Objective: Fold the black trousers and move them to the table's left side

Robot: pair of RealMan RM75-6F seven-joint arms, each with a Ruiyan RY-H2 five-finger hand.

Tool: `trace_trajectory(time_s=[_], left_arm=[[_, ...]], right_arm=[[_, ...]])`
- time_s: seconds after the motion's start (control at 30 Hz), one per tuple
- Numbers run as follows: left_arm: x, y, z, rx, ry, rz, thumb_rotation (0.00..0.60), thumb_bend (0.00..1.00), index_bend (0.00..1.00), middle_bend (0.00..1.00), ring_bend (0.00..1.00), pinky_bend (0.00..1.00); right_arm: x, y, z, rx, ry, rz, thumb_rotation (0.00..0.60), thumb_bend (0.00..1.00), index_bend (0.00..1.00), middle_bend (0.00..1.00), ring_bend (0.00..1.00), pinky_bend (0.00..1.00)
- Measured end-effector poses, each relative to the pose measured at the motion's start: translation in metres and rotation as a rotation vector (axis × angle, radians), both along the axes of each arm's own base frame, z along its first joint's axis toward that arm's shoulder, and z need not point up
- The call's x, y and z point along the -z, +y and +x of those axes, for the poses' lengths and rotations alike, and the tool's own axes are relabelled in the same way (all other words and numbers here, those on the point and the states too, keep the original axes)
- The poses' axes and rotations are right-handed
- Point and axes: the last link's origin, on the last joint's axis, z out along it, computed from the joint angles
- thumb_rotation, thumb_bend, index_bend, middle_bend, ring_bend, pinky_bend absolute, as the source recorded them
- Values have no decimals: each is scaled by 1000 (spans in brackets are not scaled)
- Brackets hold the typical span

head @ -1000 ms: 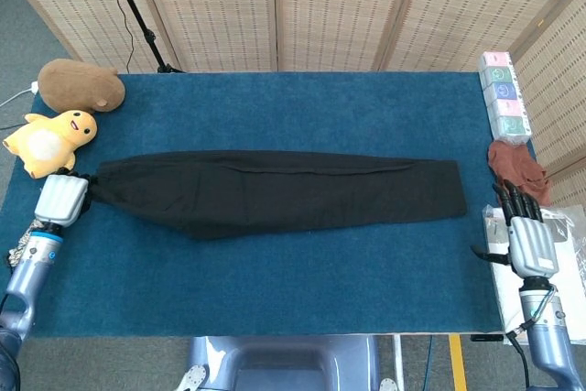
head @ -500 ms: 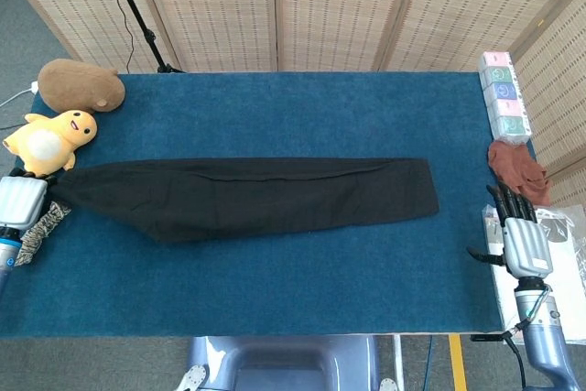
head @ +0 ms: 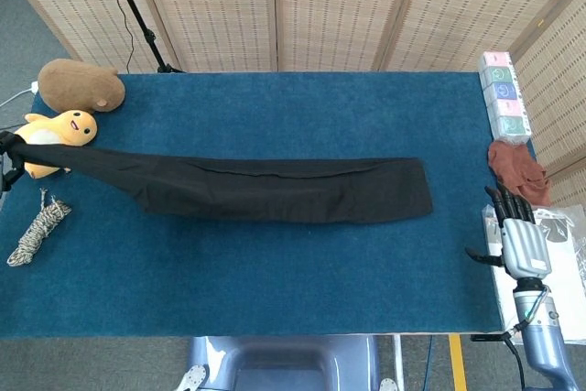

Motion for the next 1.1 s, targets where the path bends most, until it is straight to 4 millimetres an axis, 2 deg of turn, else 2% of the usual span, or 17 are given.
trace_trajectory(time_s=[0.37, 0.5, 0.73, 0.97, 1.1], left_arm=[[-56, 8, 13, 72, -99, 160, 600, 771, 701, 638, 545, 385], [-70, 9, 16, 97, -134, 195, 600, 769, 700, 638, 545, 385], [-100, 8, 24, 126, -85, 230, 600, 767, 701, 638, 544, 385], [-122, -6, 16, 111, -53, 255, 600, 764, 700, 639, 544, 385], [-127, -11, 9, 81, -51, 261, 600, 764, 701, 638, 544, 385]], right_arm=[[2, 0, 0, 3, 3, 6, 600, 0, 11, 0, 0, 0], [2, 0, 0, 5, 5, 7, 600, 0, 10, 0, 0, 0], [1, 0, -1, 10, 3, 3, 600, 0, 11, 0, 0, 0], [0, -1, -1, 12, 1, 0, 600, 0, 11, 0, 0, 0], [1, -1, 0, 9, 2, 5, 600, 0, 11, 0, 0, 0]])
